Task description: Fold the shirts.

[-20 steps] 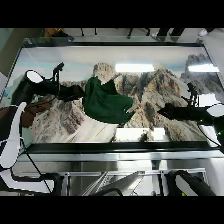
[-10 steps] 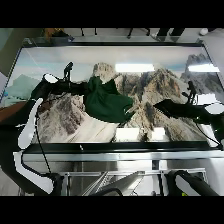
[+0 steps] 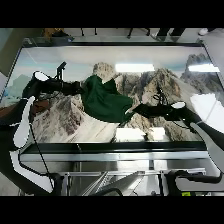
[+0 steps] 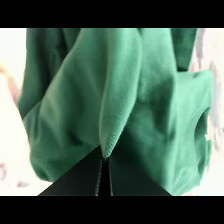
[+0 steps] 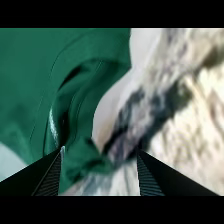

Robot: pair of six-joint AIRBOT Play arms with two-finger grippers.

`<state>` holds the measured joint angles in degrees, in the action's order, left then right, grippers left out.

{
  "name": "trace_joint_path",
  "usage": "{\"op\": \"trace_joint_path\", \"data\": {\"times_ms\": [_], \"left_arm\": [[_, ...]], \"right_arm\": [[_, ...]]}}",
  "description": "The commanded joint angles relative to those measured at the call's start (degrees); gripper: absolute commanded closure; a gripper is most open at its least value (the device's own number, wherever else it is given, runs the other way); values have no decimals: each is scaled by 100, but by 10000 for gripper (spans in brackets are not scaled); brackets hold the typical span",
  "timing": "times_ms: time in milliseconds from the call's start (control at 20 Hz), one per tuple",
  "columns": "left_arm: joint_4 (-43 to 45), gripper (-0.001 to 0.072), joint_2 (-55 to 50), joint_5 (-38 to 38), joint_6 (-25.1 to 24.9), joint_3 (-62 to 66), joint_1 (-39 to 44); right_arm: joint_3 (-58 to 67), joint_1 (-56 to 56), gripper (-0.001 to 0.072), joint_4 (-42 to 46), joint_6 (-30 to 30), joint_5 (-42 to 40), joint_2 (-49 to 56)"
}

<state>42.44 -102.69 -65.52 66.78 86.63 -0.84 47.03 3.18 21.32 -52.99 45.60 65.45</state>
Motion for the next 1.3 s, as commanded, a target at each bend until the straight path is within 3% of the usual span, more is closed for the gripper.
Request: {"op": "trace_joint_path", "data": {"times_ms": [0,400,500,600,650,800,1000,1250], "left_arm": [[0,693,28,-140,-85,-223,-177],[-4,693,-17,-37,-229,-315,-216],[-7,693,-17,-31,-227,-315,-219],[-20,693,-11,-59,-225,-304,-219],[-46,693,-9,-181,-221,-219,-219],[-352,695,378,-710,-109,306,-219],[-435,695,1818,-1045,273,1526,-223],[332,695,3709,-990,776,3136,-240]], "right_arm": [[590,140,195,-619,636,-361,863],[1853,345,201,-623,636,-363,1908],[2011,448,373,-758,638,-238,2079],[2103,494,630,-1012,833,98,2079],[2188,485,692,-1117,896,317,1991],[2664,361,691,-1106,911,898,1235],[3764,-96,691,-1058,907,1187,-369],[5169,-992,692,-74,802,1165,-2194]]}}
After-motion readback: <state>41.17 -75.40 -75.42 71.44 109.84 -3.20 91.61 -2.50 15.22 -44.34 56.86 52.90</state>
